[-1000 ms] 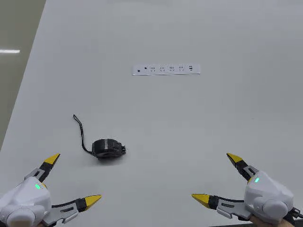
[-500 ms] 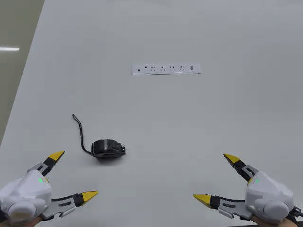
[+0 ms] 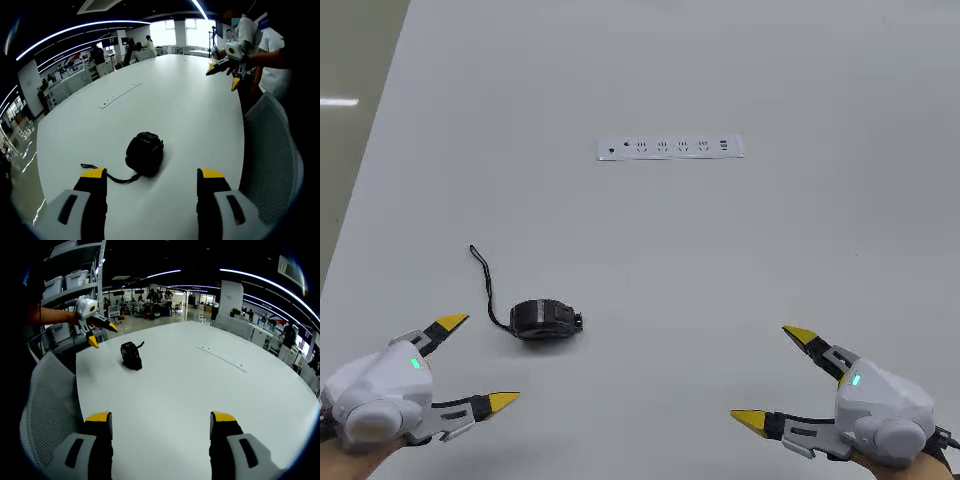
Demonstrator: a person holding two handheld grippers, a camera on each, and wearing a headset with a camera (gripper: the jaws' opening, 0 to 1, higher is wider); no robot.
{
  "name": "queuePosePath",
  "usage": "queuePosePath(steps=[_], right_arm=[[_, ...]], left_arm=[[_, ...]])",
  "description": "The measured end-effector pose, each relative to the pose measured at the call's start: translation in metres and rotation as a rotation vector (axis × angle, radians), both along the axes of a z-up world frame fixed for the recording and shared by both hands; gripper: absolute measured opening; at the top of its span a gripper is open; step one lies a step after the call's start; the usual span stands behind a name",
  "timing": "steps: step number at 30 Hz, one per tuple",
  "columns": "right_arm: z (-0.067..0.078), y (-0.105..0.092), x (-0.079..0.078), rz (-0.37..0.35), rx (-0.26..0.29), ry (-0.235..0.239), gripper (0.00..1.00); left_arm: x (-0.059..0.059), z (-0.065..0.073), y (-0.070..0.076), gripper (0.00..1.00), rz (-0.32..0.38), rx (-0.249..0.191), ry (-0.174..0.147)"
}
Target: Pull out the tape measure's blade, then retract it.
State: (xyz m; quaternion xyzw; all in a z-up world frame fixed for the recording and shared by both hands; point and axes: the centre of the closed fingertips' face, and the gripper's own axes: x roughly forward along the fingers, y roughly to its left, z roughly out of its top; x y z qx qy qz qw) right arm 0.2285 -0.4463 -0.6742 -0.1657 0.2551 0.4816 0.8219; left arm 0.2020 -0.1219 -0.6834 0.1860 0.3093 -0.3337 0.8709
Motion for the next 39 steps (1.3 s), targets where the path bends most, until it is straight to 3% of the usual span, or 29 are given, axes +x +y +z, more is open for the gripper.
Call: queuePosePath(steps=[17, 39], right_arm=[[-0.011, 0.018, 0.017, 0.133, -0.034, -0.006, 0.69], [-0.030, 0.058, 0.034, 0.311, -0.045, -0.010, 0.61]], left_arm=[[0.028, -0.020, -0.007, 0.59, -0.140, 0.067, 0.029], [0.052, -0.054, -0.010, 0.43, -0.333, 0.171, 0.085]])
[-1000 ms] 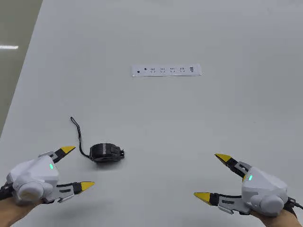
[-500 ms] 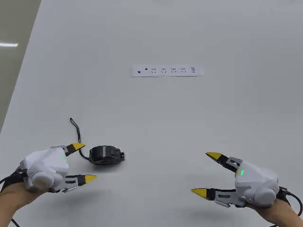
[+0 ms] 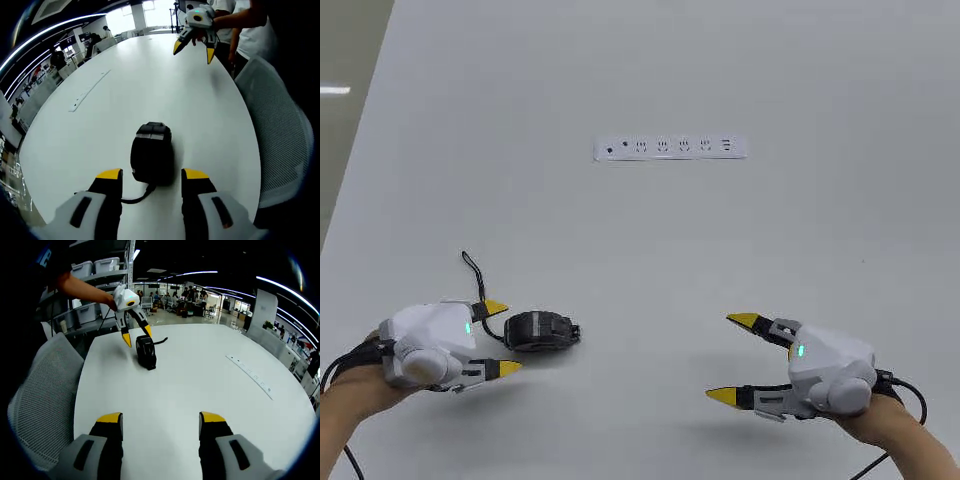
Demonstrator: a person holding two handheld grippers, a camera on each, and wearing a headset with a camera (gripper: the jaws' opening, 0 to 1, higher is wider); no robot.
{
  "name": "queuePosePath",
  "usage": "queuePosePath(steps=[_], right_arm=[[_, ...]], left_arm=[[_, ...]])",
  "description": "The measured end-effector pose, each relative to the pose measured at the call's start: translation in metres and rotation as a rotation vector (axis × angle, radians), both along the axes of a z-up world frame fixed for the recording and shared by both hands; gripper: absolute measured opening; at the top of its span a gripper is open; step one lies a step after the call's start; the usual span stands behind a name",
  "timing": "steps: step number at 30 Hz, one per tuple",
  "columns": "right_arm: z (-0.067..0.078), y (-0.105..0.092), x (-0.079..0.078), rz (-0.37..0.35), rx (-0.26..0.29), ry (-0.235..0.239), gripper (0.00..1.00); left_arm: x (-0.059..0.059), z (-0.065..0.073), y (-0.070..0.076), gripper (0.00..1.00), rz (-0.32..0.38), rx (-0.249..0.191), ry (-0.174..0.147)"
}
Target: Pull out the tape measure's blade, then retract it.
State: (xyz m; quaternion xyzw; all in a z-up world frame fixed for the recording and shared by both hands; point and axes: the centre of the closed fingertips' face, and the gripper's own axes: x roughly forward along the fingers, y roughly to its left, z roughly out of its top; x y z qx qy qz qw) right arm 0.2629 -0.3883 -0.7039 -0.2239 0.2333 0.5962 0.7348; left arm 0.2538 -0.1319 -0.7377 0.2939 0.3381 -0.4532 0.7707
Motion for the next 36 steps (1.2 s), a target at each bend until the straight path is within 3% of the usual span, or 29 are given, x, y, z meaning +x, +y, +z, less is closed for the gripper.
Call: queuePosePath(steps=[14, 21, 36], right_arm=[[-0.009, 0.031, 0.010, 0.096, 0.009, -0.014, 0.55], [-0.019, 0.051, 0.013, 0.152, 0.019, -0.008, 0.51], [-0.034, 0.089, 0.026, 0.236, 0.040, 0.003, 0.47]], left_arm=[[0.006, -0.010, -0.005, 0.36, -0.094, 0.035, 0.017], [0.011, -0.012, -0.008, 0.34, -0.127, 0.036, 0.024], [0.009, -0.021, -0.015, 0.33, -0.216, 0.032, 0.059]])
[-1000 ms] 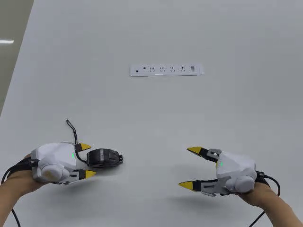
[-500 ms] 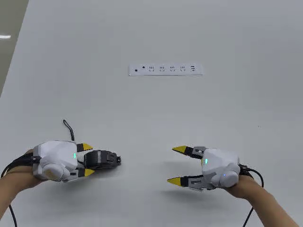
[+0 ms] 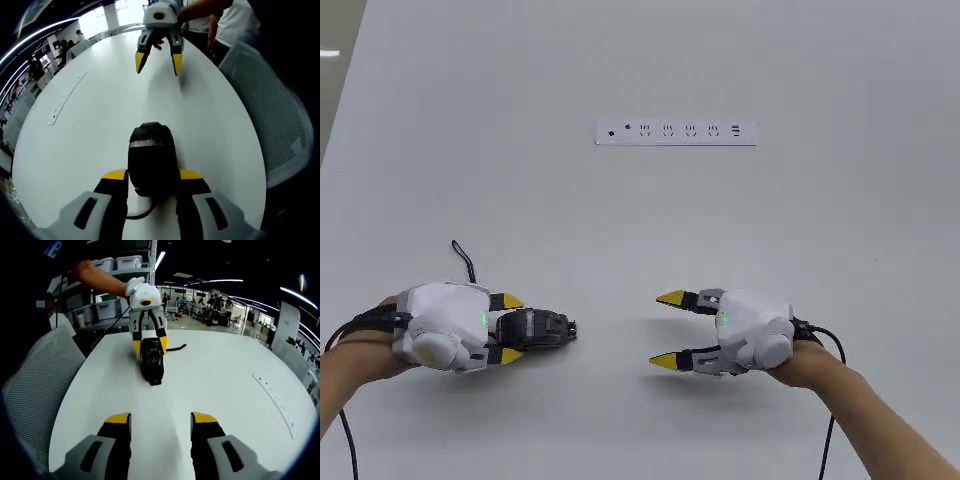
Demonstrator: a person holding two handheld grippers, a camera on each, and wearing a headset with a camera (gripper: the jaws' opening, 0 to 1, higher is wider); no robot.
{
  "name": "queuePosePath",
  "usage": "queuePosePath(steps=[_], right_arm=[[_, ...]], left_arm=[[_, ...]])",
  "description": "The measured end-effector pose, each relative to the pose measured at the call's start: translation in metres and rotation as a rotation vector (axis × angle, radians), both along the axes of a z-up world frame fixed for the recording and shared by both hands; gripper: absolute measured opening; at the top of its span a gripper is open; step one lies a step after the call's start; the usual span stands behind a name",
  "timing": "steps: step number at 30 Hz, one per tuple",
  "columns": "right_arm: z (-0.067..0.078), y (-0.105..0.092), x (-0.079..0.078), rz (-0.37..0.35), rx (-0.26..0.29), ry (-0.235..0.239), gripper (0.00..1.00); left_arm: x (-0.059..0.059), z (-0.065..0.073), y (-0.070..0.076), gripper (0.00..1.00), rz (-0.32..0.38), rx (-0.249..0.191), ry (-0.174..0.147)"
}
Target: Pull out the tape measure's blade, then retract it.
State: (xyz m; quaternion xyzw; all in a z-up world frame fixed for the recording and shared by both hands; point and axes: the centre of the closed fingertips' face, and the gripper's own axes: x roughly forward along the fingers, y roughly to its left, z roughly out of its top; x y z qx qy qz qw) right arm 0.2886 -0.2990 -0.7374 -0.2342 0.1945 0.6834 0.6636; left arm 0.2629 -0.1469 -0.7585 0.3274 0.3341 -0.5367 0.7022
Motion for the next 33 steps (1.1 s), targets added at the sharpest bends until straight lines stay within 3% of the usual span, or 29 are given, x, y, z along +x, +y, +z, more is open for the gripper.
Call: queuePosePath(steps=[17, 18, 19, 20, 21, 33], right_arm=[[-0.021, 0.047, -0.002, 0.087, 0.026, 0.036, 0.40], [-0.022, 0.050, -0.003, 0.094, 0.029, 0.037, 0.39], [-0.023, 0.053, -0.004, 0.100, 0.033, 0.040, 0.39], [-0.023, 0.056, -0.006, 0.109, 0.038, 0.044, 0.38], [-0.024, 0.059, -0.006, 0.116, 0.040, 0.045, 0.37], [-0.031, 0.088, -0.018, 0.161, 0.063, 0.059, 0.31]], left_arm=[[-0.001, -0.004, -0.001, 0.31, -0.015, -0.001, -0.001], [-0.002, -0.005, 0.000, 0.30, -0.019, 0.007, 0.009], [-0.007, -0.008, -0.001, 0.29, 0.013, -0.021, 0.086], [0.005, -0.007, 0.000, 0.29, -0.026, -0.014, 0.009], [0.005, -0.007, 0.001, 0.29, -0.010, -0.012, 0.022], [0.002, -0.008, 0.005, 0.28, 0.011, -0.018, 0.024]])
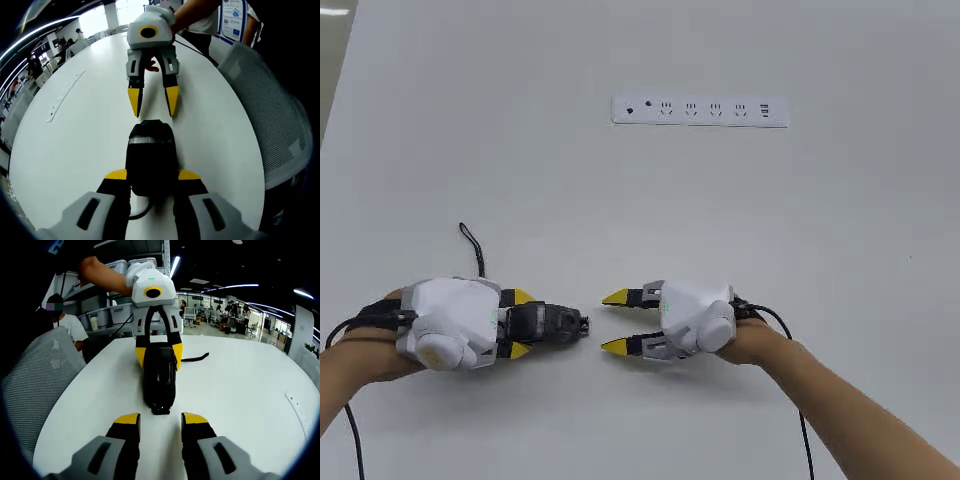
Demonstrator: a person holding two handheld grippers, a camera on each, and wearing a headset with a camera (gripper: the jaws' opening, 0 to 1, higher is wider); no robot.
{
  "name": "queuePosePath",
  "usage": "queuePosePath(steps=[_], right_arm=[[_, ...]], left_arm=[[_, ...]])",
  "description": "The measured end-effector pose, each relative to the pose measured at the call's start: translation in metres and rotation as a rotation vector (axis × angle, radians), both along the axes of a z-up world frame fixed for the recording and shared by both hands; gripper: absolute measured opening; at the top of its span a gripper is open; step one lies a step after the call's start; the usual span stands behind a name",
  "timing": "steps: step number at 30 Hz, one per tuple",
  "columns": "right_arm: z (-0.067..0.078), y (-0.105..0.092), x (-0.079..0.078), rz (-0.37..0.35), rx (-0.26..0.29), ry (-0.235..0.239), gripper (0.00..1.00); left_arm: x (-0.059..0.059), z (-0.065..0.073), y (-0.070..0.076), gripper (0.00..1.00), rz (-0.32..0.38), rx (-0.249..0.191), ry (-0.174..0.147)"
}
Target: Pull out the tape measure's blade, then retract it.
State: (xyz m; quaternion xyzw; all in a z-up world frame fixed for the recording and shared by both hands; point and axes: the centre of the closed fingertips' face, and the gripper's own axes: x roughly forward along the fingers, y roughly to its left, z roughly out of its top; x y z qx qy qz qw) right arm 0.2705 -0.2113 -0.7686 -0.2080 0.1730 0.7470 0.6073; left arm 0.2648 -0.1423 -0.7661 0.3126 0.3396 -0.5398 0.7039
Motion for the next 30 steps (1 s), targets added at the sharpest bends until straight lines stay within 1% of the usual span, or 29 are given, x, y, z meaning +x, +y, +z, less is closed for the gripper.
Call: queuePosePath(steps=[4, 11, 12, 15, 21, 23, 30], right_arm=[[-0.003, 0.008, -0.004, 0.014, 0.004, 0.009, 0.30], [-0.008, 0.015, -0.003, 0.016, 0.003, 0.012, 0.26], [-0.009, 0.016, -0.003, 0.017, 0.002, 0.009, 0.25], [-0.011, 0.019, -0.003, 0.018, 0.003, 0.008, 0.23], [-0.019, 0.020, -0.003, 0.021, -0.012, -0.001, 0.17], [-0.019, 0.021, -0.002, 0.020, -0.008, -0.006, 0.14], [-0.017, 0.022, -0.002, 0.023, -0.003, -0.003, 0.13]], left_arm=[[-0.002, 0.000, -0.001, 0.28, 0.004, -0.005, 0.005], [-0.004, 0.000, -0.001, 0.28, 0.010, -0.009, 0.008], [-0.004, 0.001, -0.003, 0.28, 0.012, -0.010, 0.008], [-0.005, 0.001, -0.002, 0.28, 0.012, -0.009, 0.008], [-0.006, 0.001, -0.002, 0.28, 0.015, -0.011, 0.009], [-0.006, 0.001, -0.002, 0.28, 0.015, -0.010, 0.009], [-0.005, 0.002, -0.003, 0.28, 0.020, -0.014, 0.013]])
